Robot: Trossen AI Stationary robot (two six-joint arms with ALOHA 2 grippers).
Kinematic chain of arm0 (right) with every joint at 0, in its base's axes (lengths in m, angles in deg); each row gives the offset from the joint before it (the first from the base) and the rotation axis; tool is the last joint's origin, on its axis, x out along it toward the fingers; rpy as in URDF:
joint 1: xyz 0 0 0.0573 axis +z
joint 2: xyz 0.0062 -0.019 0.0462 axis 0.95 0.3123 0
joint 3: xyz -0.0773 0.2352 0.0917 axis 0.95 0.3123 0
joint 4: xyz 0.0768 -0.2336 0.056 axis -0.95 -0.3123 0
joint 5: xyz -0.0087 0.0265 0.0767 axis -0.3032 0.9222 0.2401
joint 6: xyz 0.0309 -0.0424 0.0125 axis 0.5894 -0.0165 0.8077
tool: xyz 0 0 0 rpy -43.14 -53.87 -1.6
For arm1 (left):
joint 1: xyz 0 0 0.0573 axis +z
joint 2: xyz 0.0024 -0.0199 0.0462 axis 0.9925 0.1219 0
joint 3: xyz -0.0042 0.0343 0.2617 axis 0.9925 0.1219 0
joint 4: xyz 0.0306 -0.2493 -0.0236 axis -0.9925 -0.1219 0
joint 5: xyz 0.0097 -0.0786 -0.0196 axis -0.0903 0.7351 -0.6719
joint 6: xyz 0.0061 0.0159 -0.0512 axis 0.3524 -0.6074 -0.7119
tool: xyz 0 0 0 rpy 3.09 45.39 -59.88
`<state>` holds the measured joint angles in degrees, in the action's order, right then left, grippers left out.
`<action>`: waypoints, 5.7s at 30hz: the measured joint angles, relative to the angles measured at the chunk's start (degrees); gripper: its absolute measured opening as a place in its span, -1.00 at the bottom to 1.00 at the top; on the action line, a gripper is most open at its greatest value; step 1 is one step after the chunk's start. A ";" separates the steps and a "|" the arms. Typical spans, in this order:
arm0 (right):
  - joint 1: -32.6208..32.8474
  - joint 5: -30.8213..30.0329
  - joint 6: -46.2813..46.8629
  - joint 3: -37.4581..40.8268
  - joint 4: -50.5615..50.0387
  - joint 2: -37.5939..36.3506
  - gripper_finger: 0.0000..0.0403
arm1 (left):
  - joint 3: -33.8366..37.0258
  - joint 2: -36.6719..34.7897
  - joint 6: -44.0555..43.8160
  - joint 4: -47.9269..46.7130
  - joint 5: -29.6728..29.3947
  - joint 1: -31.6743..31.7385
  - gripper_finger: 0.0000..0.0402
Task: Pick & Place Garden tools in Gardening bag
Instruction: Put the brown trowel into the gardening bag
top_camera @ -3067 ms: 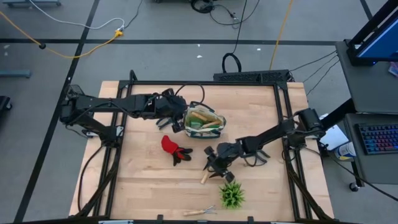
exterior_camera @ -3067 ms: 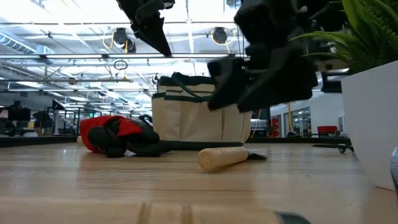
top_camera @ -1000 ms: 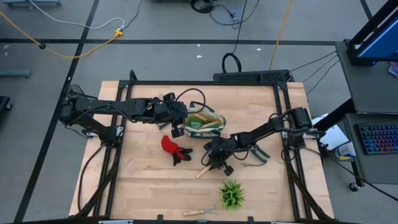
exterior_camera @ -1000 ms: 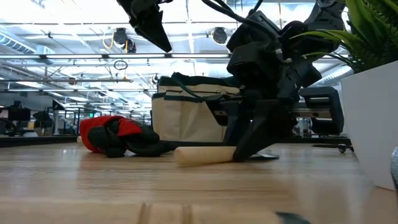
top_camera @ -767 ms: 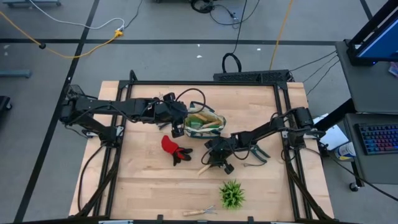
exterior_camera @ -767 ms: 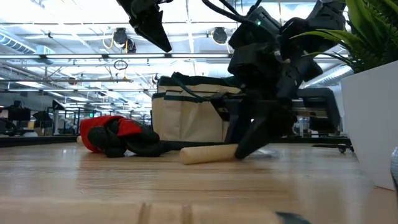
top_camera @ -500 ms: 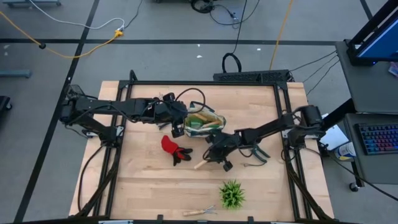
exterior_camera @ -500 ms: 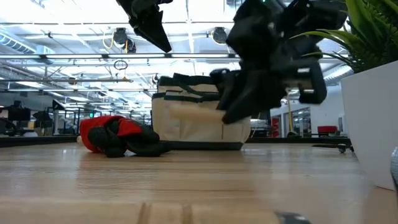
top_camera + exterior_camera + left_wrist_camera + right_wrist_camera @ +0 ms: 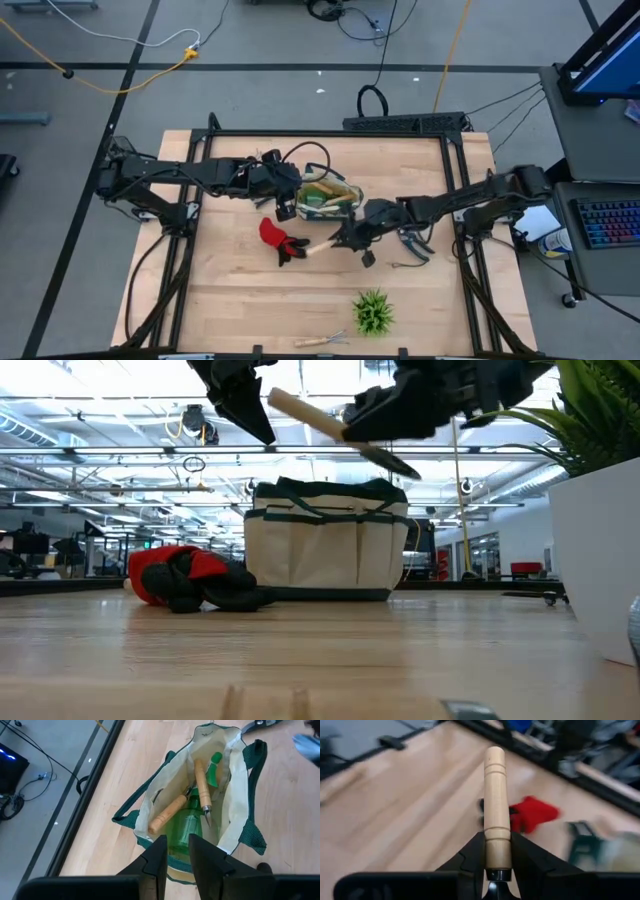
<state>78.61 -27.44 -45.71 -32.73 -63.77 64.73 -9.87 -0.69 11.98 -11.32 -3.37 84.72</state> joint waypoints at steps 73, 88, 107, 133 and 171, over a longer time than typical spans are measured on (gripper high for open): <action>-20.96 9.01 32.28 -0.04 1.84 -2.88 -0.63 | 0.00 13.07 45.29 22.97 -10.65 -2.10 -0.40; -20.94 8.74 25.15 -0.07 1.88 -2.84 -0.45 | -0.04 13.07 37.17 17.37 -8.67 -2.23 -0.67; -14.34 8.06 7.10 0.00 -2.89 -3.95 -0.09 | -0.04 13.07 19.64 5.38 -8.51 -0.76 -0.67; -12.31 -4.59 3.54 0.02 -13.78 -0.67 -0.36 | -11.00 22.18 18.20 -0.20 7.12 7.41 -0.67; -11.03 1.29 2.25 0.07 -12.14 -0.67 -0.98 | -14.65 29.08 13.75 -1.24 9.42 12.48 -0.66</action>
<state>67.58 -26.14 -43.46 -32.66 -75.91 64.05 -24.52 28.39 25.73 -12.56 6.06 97.19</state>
